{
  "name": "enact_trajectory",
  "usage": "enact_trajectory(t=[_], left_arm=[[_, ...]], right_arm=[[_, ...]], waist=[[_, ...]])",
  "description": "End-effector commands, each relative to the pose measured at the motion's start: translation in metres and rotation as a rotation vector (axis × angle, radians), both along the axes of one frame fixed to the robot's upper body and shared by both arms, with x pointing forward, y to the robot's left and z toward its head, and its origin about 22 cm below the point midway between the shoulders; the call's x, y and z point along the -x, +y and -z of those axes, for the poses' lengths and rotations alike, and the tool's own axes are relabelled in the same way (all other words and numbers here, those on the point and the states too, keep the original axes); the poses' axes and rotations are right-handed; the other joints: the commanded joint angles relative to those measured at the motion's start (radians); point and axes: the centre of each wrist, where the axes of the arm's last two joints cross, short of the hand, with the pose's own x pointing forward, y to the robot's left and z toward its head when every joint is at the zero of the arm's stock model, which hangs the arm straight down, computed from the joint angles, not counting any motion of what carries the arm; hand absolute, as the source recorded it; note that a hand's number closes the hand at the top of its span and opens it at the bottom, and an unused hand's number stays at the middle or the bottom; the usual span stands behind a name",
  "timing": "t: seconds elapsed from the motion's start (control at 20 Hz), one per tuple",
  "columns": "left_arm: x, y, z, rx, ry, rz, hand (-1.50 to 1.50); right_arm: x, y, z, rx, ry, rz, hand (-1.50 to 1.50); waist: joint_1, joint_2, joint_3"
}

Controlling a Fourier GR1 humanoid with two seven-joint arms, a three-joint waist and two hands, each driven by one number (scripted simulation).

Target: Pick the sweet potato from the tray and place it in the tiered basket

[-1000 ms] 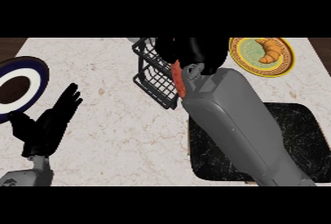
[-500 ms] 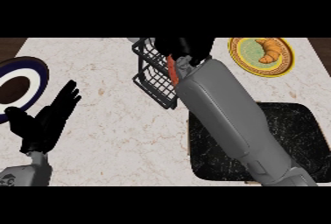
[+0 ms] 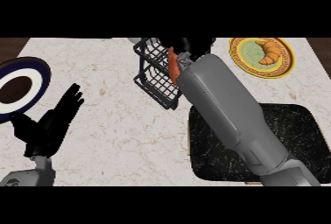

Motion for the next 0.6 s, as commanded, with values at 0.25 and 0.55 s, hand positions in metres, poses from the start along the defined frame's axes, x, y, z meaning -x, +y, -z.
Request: enact_trajectory(t=[0.25, 0.55], left_arm=[[-0.004, 0.005, 0.002, -0.009, -0.004, -0.006, 0.0], [-0.004, 0.013, -0.011, -0.003, 0.0, -0.004, 0.0]], right_arm=[[-0.016, 0.001, 0.018, -0.026, -0.026, 0.018, -1.5], [-0.025, -0.008, 0.017, -0.194, -0.091, 0.025, -1.5]], waist=[[-0.004, 0.012, 0.002], [0.009, 0.016, 0.003]])
